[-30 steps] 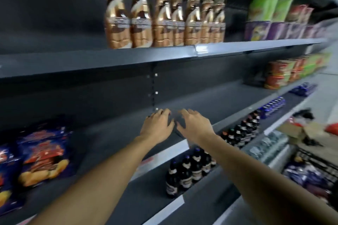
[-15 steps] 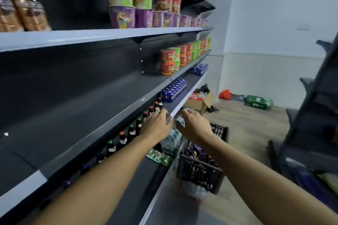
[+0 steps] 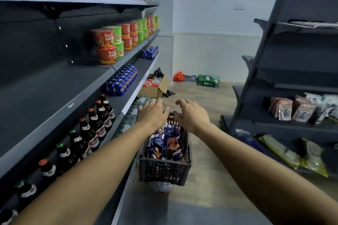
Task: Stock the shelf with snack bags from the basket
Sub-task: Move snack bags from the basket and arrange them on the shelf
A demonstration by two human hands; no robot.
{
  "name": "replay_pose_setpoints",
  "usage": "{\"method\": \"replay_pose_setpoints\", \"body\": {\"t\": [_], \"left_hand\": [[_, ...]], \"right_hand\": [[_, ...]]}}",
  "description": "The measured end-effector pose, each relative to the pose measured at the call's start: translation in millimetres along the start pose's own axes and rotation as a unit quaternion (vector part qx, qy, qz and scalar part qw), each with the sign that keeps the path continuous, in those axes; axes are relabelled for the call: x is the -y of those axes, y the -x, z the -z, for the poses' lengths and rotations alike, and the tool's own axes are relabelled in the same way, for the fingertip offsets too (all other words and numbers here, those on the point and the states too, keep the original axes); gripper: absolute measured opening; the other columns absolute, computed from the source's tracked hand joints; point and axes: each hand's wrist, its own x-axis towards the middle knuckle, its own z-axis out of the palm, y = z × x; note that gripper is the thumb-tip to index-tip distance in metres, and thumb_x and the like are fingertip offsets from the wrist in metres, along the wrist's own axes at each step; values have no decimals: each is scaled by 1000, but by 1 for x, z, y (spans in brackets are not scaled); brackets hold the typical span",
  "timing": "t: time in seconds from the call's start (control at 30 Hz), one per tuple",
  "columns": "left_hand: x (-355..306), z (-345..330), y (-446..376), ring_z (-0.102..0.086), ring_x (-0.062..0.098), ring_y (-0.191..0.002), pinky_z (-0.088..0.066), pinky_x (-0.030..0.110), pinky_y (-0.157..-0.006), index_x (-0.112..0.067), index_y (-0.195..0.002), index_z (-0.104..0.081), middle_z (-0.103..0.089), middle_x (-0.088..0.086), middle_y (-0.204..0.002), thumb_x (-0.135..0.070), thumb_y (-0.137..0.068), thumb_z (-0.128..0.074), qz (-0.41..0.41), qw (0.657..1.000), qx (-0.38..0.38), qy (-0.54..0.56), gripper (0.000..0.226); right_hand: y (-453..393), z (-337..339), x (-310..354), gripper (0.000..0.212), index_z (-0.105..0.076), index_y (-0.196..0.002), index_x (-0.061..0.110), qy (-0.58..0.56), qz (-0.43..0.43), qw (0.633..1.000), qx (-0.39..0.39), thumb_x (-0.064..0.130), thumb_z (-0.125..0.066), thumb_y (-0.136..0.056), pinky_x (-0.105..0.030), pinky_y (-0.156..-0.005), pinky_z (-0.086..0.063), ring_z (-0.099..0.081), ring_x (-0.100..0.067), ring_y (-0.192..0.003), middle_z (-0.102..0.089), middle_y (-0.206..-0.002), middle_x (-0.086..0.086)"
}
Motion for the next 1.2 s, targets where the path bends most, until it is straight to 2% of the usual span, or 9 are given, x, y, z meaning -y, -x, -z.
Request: {"method": "replay_pose_setpoints", "body": {"t": [0.23, 0.43, 0.7, 0.87, 1.2], "left_hand": [[55, -50, -97, -43, 29, -129, -35, 48, -105, -16, -140, -39, -48, 9, -139, -44, -99, -34, -17, 998, 42, -51, 50], [83, -119, -140, -49, 28, -121, -39, 46, -101, -15, -128, -46, -52, 8, -131, -44, -100, -37, -26, 993, 86, -72, 42], [102, -238, -180, -48, 29, -124, -35, 47, -107, -13, -133, -43, -50, 11, -134, -42, -100, -39, 16, 982, 163, -94, 44], [118, -306, -188, -49, 31, -118, -41, 44, -95, -11, -126, -44, -51, 12, -128, -39, -100, -39, 64, 970, 219, -86, 39], [147, -433, -202, -48, 32, -119, -43, 43, -91, -8, -127, -45, -49, 15, -130, -36, -100, -40, 74, 941, 318, -89, 39]], "right_hand": [[-81, -54, -28, 42, -50, -134, 19, 20, -43, 999, 24, 39, -50, -98, -36, -86, -48, -51, -24, -121, -57, -132, -3], [-124, -126, -57, 38, -51, -128, 17, 18, -59, 995, 76, 38, -51, -96, -37, -81, -48, -53, -27, -115, -59, -126, -6], [-162, -245, -117, 43, -49, -130, 17, -15, -42, 986, 158, 43, -50, -96, -43, -85, -51, -53, -28, -114, -58, -126, -7], [-179, -305, -151, 51, -44, -139, 15, -17, -20, 980, 197, 43, -47, -96, -43, -84, -49, -53, -31, -115, -58, -127, -10], [-194, -407, -192, 44, -51, -127, 16, -24, -35, 971, 235, 45, -50, -94, -44, -84, -50, -53, -30, -111, -59, -122, -7]]}}
